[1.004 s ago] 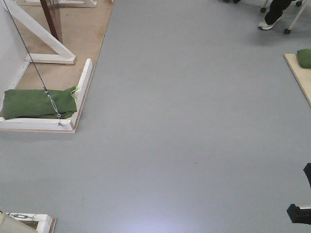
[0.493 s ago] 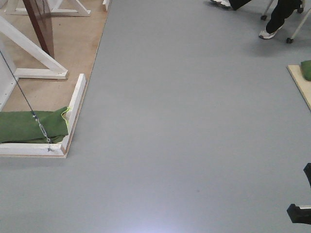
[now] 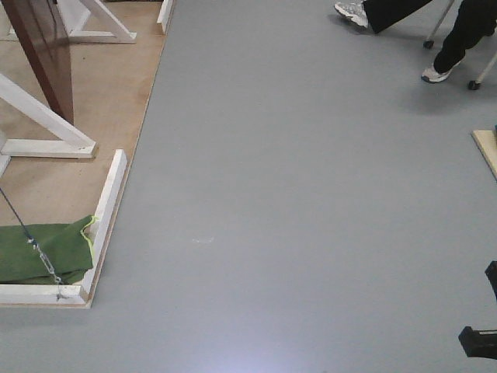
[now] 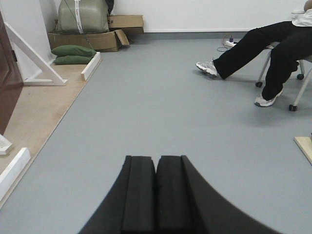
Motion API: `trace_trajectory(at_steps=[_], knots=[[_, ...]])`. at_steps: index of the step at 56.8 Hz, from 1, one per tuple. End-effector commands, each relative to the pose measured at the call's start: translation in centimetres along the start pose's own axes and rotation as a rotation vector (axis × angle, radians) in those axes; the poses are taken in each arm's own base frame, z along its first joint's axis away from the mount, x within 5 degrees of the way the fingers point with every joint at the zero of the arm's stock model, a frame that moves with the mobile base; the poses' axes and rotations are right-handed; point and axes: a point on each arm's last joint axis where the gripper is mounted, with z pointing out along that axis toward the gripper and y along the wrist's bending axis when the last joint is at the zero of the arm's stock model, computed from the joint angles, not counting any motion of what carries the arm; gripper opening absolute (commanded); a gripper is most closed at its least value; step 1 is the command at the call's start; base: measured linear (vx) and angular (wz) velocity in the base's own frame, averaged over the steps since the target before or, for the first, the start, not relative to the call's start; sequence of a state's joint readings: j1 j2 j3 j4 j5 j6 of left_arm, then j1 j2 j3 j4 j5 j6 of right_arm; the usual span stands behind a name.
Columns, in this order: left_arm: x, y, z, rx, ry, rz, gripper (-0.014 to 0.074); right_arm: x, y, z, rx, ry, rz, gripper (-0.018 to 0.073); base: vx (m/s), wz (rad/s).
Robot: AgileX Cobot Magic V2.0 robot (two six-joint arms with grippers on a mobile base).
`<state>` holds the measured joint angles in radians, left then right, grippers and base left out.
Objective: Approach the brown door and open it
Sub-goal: 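Drive the base forward along the grey floor toward the brown door, then drive closer and stop beside the brown door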
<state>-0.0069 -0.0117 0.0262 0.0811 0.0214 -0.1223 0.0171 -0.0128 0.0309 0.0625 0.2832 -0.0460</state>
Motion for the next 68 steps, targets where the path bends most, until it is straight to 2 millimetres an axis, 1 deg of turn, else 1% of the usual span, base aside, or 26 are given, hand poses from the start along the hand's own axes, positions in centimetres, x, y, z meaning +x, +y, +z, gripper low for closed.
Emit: trace_trajectory(at_steps=[1, 68], knots=[[-1.35, -0.11, -0.22, 0.011, -0.109, -0.006, -0.0003, -0.57, -0.04, -0.05, 0.004, -0.087, -0.005, 0.0000, 0.43, 0.01], [-1.35, -0.11, -0.22, 0.011, -0.109, -0.006, -0.0003, -0.57, -0.04, -0.04, 0.004, -0.086, -0.005, 0.0000, 0.38, 0.05]])
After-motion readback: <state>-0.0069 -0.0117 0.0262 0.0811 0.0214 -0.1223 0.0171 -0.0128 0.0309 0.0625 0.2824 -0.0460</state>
